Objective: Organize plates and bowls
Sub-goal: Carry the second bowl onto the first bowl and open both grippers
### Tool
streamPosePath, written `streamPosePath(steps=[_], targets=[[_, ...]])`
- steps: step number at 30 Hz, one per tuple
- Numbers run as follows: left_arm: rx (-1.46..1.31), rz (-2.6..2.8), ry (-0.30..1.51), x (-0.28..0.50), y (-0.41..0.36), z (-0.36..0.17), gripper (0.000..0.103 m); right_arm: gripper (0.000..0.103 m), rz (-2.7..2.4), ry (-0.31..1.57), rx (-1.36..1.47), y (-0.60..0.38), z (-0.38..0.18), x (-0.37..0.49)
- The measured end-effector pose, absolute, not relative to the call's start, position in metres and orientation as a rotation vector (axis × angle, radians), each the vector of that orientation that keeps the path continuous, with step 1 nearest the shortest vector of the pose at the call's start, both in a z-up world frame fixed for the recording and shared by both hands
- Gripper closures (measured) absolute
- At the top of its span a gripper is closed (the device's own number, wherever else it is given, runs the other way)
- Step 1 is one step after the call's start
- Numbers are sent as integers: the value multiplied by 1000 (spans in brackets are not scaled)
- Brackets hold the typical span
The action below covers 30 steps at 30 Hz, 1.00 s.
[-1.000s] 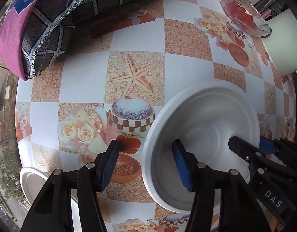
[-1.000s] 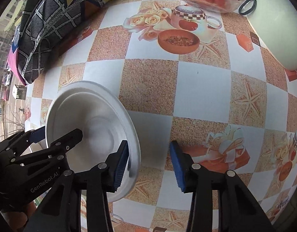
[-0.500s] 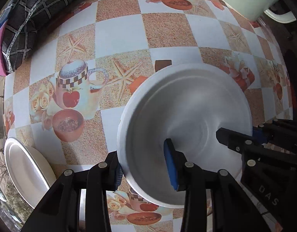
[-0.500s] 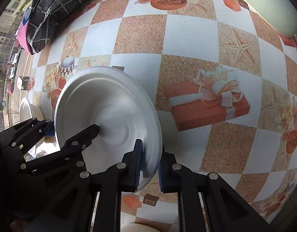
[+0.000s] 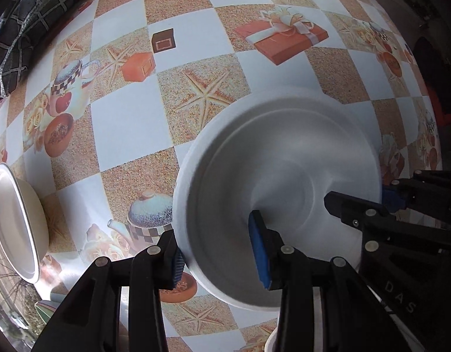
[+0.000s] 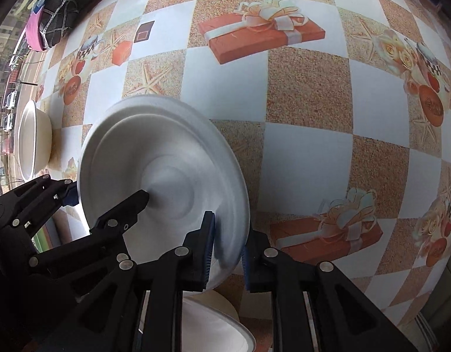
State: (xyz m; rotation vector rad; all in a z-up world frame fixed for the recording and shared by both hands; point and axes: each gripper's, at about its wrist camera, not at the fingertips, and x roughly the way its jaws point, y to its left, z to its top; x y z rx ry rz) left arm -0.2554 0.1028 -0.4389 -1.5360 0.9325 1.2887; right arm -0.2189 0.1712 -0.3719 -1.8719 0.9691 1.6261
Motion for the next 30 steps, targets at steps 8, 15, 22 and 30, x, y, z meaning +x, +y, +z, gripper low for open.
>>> streamPosePath(steps=[8,15,22,30], targets=[[-1546,1307,926,-275,90,-434,61,83,1594,990,-1864,174,-373,-204],[-1515,1351,897,-283,91,-413,62,83,1622,994,-1826,174,-354,-211],[-1436,1366,873,-282,83,-373,61,83,1649,987,-1772,171,-318,-205],[-1366,1303,919,-255,49,-334,61,82,1628,1017,-1748,148,-293,-185]])
